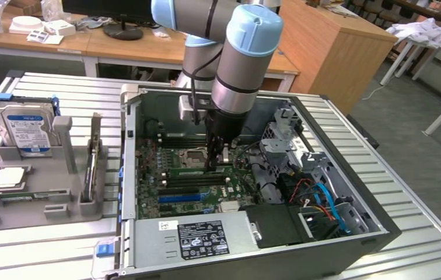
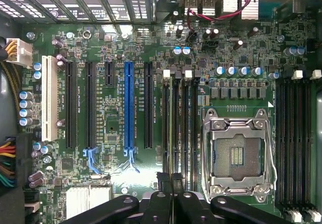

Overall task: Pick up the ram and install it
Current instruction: 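Insert the ram into the slot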

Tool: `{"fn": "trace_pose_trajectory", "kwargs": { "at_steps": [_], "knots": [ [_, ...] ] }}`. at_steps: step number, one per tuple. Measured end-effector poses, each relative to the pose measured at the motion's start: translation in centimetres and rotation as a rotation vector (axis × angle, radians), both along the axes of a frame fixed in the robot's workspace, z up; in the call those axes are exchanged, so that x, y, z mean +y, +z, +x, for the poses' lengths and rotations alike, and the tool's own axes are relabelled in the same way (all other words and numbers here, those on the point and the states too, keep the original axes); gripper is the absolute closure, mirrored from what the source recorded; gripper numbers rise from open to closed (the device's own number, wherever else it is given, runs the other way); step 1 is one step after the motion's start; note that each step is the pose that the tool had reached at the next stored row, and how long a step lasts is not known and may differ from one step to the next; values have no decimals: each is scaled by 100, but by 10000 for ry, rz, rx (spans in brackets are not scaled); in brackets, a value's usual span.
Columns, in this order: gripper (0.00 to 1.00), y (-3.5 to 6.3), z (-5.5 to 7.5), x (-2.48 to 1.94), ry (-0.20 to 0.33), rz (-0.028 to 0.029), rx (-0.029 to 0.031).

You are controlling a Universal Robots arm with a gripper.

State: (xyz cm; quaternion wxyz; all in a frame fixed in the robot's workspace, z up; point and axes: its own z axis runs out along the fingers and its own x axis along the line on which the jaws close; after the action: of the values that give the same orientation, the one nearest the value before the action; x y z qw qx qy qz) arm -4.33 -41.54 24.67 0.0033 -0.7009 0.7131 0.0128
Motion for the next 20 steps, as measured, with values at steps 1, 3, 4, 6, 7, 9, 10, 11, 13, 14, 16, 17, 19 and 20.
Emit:
{"fn": "trace_pose_trajectory", "kwargs": {
  "at_steps": [1, 3, 4, 6, 7, 9, 10, 11, 13, 14, 16, 17, 19, 20],
  "knots": [
    [88, 0, 1, 0, -1, 0, 5],
    [88, 0, 2, 0, -1, 1, 10],
    [88, 0, 2, 0, 1, 0, 10],
    [88, 0, 2, 0, 1, 1, 10],
    [88, 0, 2, 0, 1, 1, 10],
    [88, -3, 2, 0, 1, 2, 9],
    [88, -4, 2, 0, 1, 2, 10],
    [88, -5, 2, -1, 1, 1, 10],
    [88, -7, 2, -4, 1, 3, 9],
    [88, -7, 2, -5, 0, 2, 10],
    [88, -7, 2, -8, 1, 1, 11],
    [88, -7, 2, -10, 1, 1, 10],
    [88, -8, 2, -12, 0, 2, 11],
    [88, -8, 2, -13, 0, 2, 10]
  ]
}}
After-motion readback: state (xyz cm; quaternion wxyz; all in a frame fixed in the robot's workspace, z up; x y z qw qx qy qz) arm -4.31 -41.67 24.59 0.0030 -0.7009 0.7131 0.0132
